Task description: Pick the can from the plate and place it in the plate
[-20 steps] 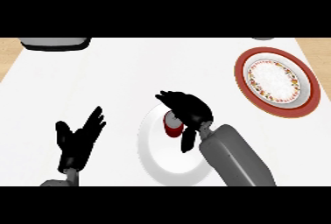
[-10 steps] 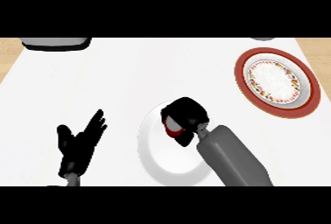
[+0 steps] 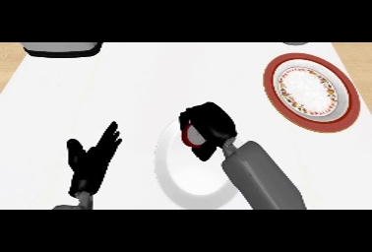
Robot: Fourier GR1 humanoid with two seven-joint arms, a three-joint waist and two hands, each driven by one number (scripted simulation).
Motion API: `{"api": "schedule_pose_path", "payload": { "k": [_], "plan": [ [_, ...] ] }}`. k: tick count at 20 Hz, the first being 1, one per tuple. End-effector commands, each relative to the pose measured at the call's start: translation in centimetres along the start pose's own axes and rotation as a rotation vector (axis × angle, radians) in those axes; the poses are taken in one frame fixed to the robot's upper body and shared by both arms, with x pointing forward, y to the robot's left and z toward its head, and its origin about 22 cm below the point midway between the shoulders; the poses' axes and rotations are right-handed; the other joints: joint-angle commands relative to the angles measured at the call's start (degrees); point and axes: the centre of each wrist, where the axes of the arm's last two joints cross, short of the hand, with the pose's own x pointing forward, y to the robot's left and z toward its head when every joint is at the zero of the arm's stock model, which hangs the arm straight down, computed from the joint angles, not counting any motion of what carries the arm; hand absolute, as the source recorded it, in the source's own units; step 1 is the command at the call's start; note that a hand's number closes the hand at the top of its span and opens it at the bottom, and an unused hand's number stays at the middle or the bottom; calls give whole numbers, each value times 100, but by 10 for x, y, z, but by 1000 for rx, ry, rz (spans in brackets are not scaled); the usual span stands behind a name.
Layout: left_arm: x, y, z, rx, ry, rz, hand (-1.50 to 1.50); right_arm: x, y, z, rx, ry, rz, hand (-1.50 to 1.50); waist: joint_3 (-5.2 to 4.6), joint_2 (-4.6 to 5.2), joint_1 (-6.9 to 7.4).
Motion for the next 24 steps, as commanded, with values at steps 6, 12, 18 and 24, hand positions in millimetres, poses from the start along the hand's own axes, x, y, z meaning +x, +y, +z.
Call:
{"api": "schedule_pose_path", "payload": {
  "k": [6, 12, 18, 24],
  "plan": [
    [-3, 2, 4, 13, 21, 11, 0, 11, 4, 32, -535, 445, -121, 150, -4, -71, -128],
    [-5, -10, 6, 16, 22, -3, 0, 43, -4, 48, -786, 556, -193, 150, -6, -33, -71],
    [4, -8, -2, -9, 14, -9, 0, 30, -28, 64, -936, 661, -297, 150, -7, 4, -46],
    [-1, 7, 7, -1, 7, -18, 0, -42, -33, 80, -1146, 675, -386, 150, -1, 23, 6]
  ]
}}
